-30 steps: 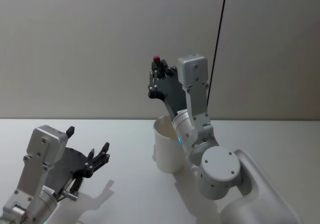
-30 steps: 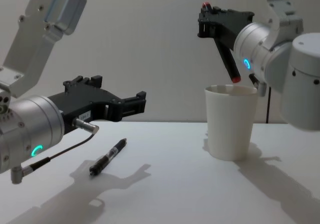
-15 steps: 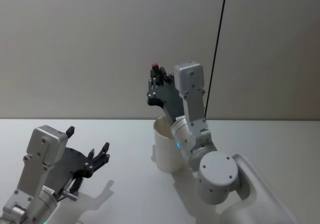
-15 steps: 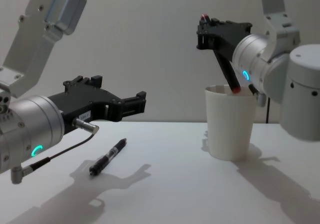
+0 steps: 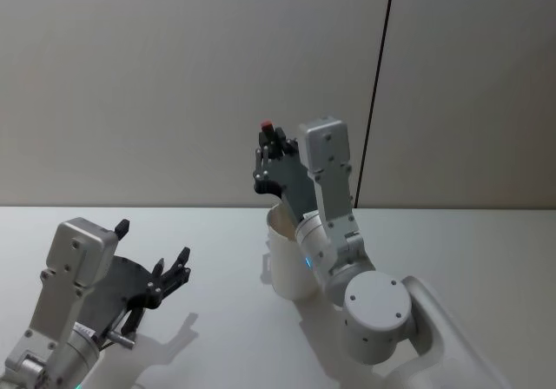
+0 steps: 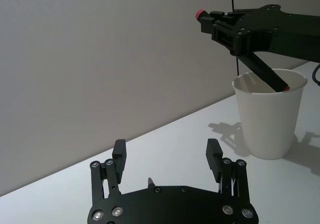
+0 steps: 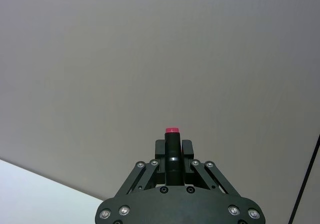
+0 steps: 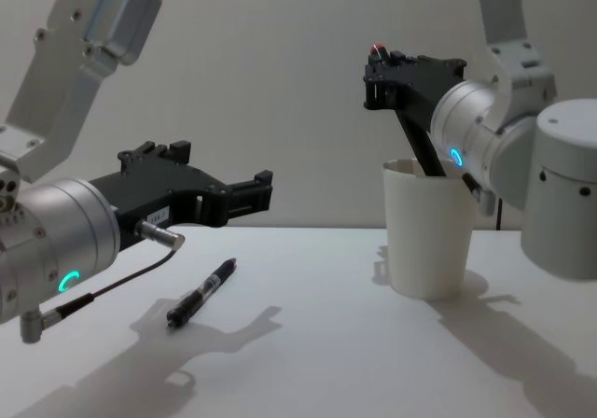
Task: Place the pen into the pen holder.
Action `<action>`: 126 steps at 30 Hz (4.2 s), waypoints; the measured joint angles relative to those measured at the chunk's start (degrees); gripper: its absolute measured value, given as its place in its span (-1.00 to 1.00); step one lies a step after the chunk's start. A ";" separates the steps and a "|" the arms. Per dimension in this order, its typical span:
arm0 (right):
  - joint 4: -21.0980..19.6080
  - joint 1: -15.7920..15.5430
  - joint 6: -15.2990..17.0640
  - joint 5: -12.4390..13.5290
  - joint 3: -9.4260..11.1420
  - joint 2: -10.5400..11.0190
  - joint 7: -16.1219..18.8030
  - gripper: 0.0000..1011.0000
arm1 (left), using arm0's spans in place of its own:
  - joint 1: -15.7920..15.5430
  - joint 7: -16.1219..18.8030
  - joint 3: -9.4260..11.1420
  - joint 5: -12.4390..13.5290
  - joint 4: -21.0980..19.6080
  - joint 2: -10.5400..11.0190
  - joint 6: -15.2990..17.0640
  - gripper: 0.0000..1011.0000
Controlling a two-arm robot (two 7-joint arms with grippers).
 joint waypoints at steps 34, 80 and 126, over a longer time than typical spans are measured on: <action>-1.44 -2.09 1.42 -0.96 0.98 -0.42 0.93 -0.32 | 0.00 0.00 0.00 0.00 0.00 -0.01 0.00 0.98; -9.81 -2.87 3.14 0.06 4.99 1.44 2.14 0.98 | 0.00 0.00 0.00 0.00 0.00 0.00 0.00 0.99; -25.49 -19.97 7.95 12.57 5.01 14.80 3.39 0.98 | -0.07 -0.27 0.00 0.00 -0.24 0.08 0.61 0.99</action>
